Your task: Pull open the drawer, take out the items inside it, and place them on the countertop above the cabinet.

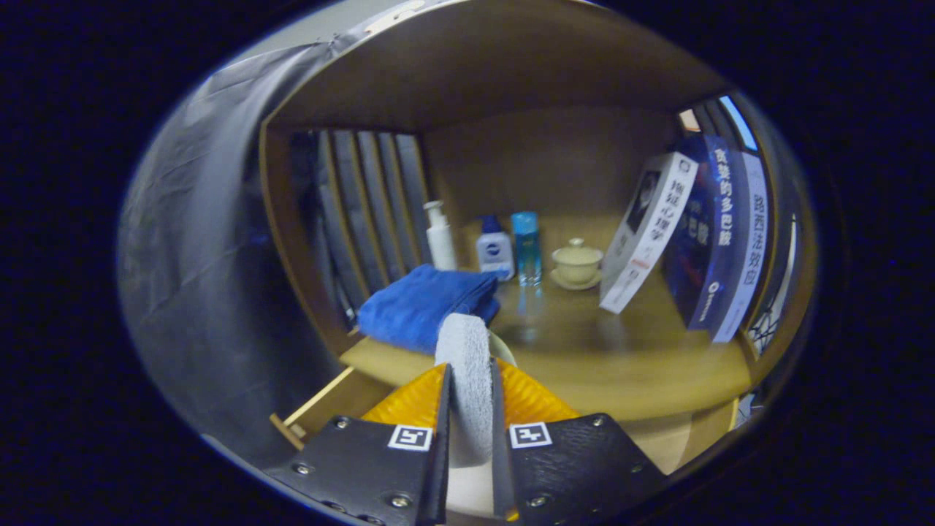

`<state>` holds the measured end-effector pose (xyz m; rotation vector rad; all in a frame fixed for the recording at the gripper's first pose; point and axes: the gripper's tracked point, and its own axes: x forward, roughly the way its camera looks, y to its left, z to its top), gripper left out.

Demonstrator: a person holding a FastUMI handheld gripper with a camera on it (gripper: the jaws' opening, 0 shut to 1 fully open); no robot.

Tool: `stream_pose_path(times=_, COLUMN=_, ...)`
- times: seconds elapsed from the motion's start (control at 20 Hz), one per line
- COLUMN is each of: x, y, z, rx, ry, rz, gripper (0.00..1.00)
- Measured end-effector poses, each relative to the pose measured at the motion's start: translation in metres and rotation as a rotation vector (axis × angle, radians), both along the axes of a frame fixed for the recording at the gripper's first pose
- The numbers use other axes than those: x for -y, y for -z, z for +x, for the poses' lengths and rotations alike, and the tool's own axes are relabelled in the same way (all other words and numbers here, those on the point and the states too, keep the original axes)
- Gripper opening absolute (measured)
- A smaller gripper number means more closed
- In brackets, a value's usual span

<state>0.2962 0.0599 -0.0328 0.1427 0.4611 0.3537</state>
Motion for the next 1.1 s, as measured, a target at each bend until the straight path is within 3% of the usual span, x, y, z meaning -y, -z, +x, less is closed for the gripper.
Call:
stream_pose_path(times=0.1, x=0.01, y=-0.001, z=0.026, rx=0.008, ry=0.06, rz=0.014, gripper=0.24)
stream_pose_path(times=0.15, x=0.017, y=0.001, z=0.034, rx=0.014, ry=0.096, rz=0.015, gripper=0.3)
stream_pose_path(times=0.4, x=0.023, y=0.004, z=0.004, rx=0.063, ry=0.092, rz=-0.127, gripper=0.8)
stream_pose_path(times=0.7, x=0.03, y=-0.018, z=-0.092, rx=0.215, ry=0.228, rz=-0.15, gripper=0.8)
stream_pose_path(times=1.1, x=0.048, y=0.045, z=-0.194, rx=0.182, ry=0.316, rz=-0.115, gripper=0.79)
